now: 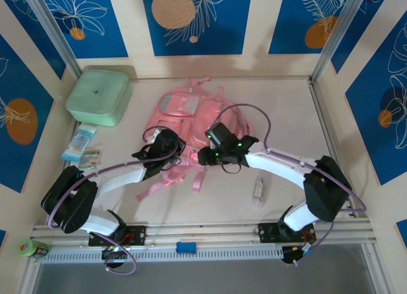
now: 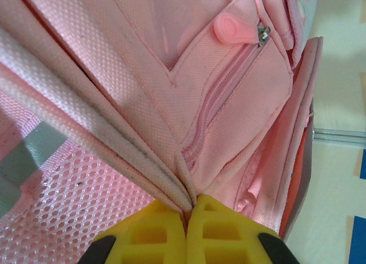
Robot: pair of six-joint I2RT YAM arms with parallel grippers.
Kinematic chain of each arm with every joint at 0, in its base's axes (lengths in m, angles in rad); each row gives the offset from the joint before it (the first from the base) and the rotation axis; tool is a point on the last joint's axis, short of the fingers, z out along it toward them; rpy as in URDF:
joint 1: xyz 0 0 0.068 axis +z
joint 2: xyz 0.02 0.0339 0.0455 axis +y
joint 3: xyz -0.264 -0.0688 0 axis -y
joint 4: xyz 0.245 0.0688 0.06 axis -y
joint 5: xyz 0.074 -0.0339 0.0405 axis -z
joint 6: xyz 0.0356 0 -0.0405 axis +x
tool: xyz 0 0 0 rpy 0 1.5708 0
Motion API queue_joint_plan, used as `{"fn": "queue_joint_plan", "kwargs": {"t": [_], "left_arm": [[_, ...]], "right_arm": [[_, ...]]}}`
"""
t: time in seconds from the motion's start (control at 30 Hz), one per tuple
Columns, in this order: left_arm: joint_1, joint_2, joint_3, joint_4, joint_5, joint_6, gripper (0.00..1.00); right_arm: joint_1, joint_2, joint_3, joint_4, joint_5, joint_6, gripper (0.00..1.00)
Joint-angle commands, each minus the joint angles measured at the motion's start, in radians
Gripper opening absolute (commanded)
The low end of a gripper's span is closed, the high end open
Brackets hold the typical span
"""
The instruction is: Pack books, pencil case, and school supplies into a backpack
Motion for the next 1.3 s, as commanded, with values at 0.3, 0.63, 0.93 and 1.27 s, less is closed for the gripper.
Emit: {"fn": "queue_joint_plan", "kwargs": {"t": [0.3, 0.63, 0.93, 1.27], "left_arm": [[-0.023, 0.006, -0.01, 0.124, 0.068, -0.026, 0.0], [-0.022, 0.009, -0.004, 0.13, 0.069, -0.025, 0.0], [-0.022, 0.007, -0.004, 0.128, 0.069, -0.018, 0.0], [0.007, -0.016, -0.026, 0.122, 0.06, -0.001, 0.0]], "right_arm": [[0.052, 0.186, 0.119, 0.152, 0.066, 0.149, 0.35], [0.05, 0.23, 0.125, 0.183, 0.133, 0.166, 0.28], [0.05, 0.247, 0.167, 0.182, 0.196, 0.138, 0.21], [0.076, 0.162, 0.137, 0.018, 0.248, 0.109, 0.02]]}}
